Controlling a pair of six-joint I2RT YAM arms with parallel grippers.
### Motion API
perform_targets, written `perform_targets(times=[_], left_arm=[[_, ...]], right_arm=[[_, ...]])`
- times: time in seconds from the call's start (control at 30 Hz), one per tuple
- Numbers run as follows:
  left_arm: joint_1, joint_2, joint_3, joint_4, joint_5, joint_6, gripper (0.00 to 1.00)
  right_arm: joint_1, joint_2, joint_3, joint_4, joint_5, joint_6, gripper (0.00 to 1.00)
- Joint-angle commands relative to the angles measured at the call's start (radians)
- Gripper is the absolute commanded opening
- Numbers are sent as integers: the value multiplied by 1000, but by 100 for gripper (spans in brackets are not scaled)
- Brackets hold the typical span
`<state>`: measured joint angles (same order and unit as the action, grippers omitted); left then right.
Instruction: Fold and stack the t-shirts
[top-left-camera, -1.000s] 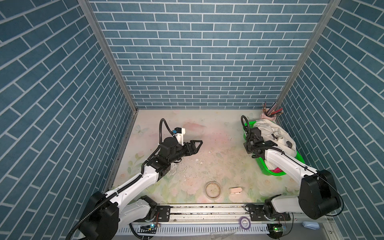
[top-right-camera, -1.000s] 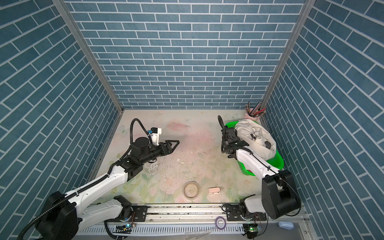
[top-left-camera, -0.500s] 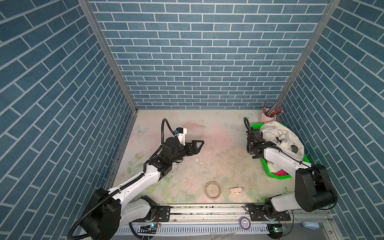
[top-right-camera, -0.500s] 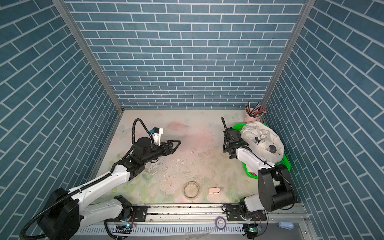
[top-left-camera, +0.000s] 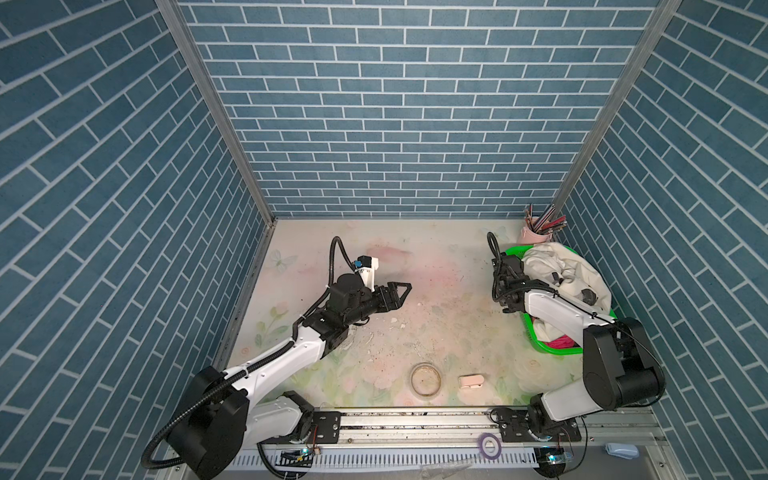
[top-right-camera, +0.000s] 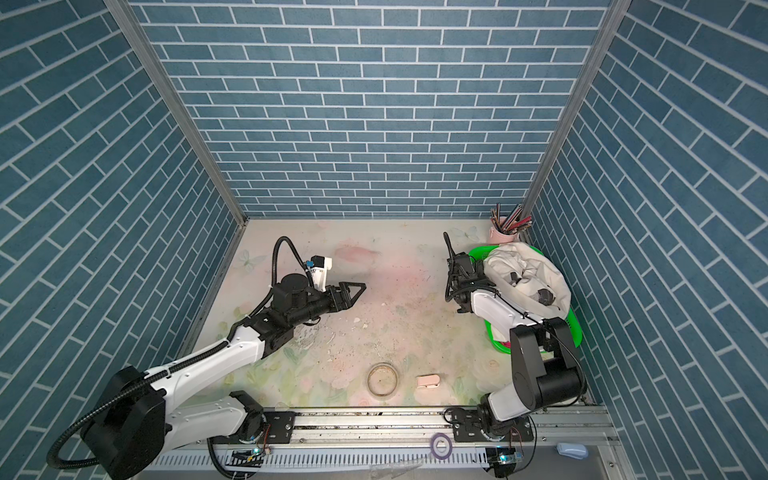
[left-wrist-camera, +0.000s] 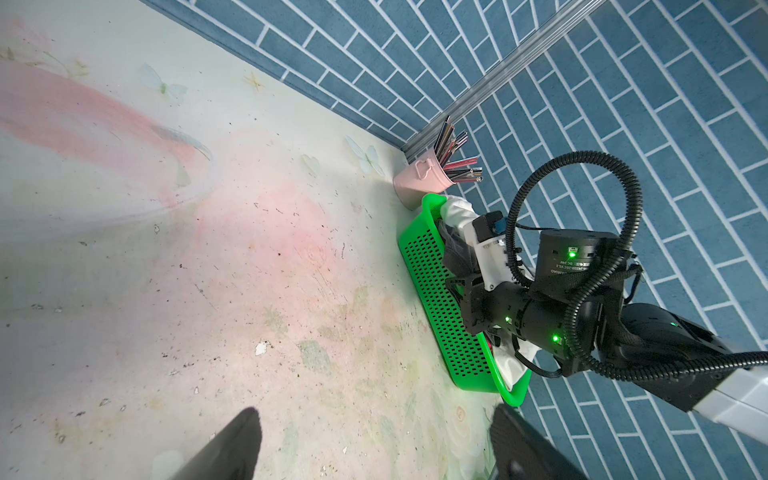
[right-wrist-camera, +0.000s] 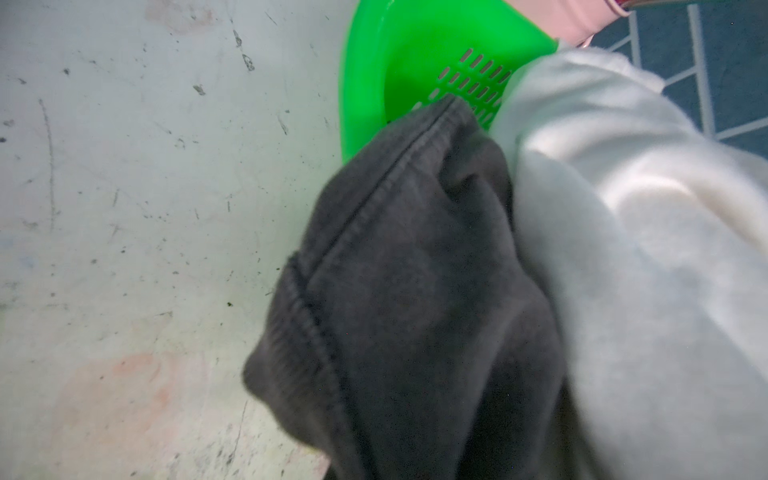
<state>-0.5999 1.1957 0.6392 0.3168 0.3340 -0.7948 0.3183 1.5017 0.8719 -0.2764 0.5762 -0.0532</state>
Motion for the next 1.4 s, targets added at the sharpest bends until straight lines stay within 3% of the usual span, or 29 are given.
perform_targets(times=[0.0, 0.07, 0.2, 0.3, 0.4, 0.57, 0.67, 0.83, 0.93, 1.1, 1.23, 1.27, 1.37], left_arm=[[-12, 7, 41, 8, -9, 15, 88], [-19, 11, 53, 8, -14, 21, 88], [-84, 33, 126, -46, -80, 91, 88], [-144, 62, 187, -81, -123, 143, 88], [-201, 88, 224, -90, -168, 175, 88], [-294, 150, 297, -97, -218, 228, 88], [-333, 195, 344, -116, -227, 243, 88], [-365, 228, 354, -112, -219, 235, 88], [-371, 244, 352, -107, -214, 218, 88], [-376, 255, 357, -112, -209, 207, 88], [-376, 258, 362, -120, -216, 207, 88], [-375, 261, 364, -121, -215, 206, 88], [-375, 267, 376, -127, -212, 207, 88]], right_arm=[[17, -6, 48, 21, -53, 12, 23], [48, -33, 59, 5, -64, 26, 33], [107, -143, 116, -66, -161, 111, 64], [94, -275, 153, -96, -215, 202, 77], [13, -390, 176, -135, -208, 293, 87], [-213, -421, 194, -271, -262, 384, 88], [-267, -445, 145, -270, -330, 433, 90], [-335, -436, 75, -253, -286, 417, 92], [-373, -399, 50, -249, -316, 419, 82], [-373, -387, 8, -204, -351, 408, 52], [-374, -394, 40, -229, -327, 401, 10], [-374, -408, 56, -231, -331, 397, 4], [-373, -446, 147, -234, -364, 388, 0]])
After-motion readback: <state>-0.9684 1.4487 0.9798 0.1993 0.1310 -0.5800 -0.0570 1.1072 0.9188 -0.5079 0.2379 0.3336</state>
